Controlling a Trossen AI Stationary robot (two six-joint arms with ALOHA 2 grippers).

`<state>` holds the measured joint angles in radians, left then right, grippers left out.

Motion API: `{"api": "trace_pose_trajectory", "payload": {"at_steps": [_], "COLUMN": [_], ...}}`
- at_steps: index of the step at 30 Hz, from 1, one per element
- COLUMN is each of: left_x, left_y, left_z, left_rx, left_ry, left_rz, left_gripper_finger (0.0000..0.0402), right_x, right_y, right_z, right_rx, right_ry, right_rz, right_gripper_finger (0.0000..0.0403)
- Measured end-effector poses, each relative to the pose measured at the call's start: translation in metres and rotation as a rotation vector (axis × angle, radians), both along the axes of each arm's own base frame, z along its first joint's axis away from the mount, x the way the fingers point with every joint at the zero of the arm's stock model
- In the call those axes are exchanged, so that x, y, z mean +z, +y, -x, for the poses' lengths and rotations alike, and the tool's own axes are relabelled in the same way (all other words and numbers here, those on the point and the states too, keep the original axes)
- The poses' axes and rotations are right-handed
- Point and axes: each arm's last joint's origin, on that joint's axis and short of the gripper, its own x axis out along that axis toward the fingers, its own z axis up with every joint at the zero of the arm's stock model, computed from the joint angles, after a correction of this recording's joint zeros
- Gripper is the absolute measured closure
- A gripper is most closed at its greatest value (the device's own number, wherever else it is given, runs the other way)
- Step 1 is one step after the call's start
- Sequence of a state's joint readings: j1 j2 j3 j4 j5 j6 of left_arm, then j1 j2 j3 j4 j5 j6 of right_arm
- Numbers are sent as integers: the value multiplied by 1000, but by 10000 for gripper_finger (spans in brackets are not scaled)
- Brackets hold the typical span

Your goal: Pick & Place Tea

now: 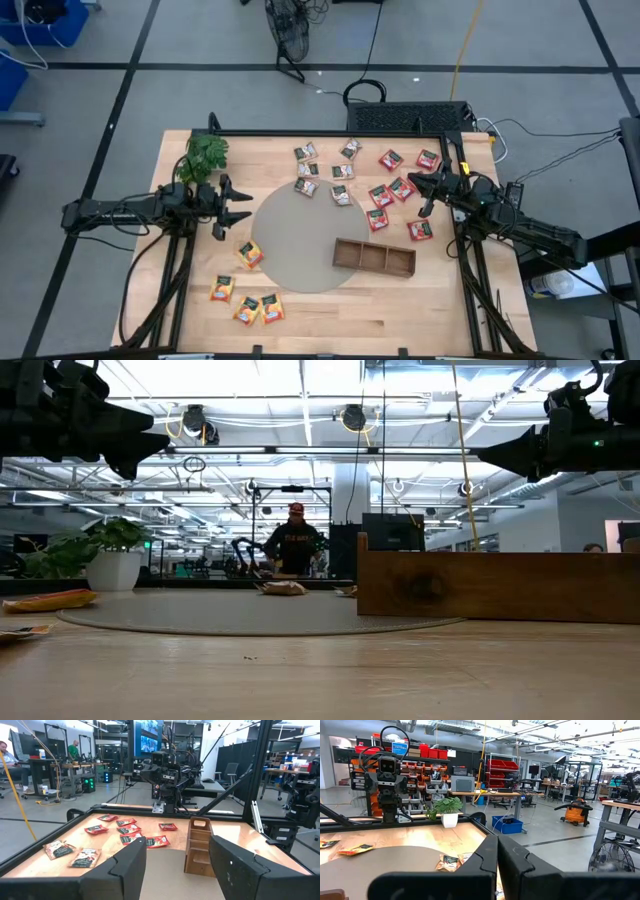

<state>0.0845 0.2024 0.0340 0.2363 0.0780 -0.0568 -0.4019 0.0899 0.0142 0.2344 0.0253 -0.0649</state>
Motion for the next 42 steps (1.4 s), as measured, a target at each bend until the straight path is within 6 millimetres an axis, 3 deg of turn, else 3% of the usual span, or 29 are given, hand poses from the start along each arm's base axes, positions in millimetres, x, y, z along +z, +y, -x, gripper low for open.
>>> {"api": "trace_pose_trajectory", "payload": {"at_steps": [21, 42], "left_x": [0, 0], "left_y": [0, 0], "left_z": [0, 0], "left_rx": [0, 0], "left_ry": [1, 1], "left_rz": [0, 0], "left_gripper_finger": [188, 188], "right_x": [0, 20], "right_y": [0, 2], "right_z": [0, 5], "right_rx": [0, 18], "right_ry": [-2, -234], "right_rz": [0, 8], "right_gripper_finger": [403, 403]}}
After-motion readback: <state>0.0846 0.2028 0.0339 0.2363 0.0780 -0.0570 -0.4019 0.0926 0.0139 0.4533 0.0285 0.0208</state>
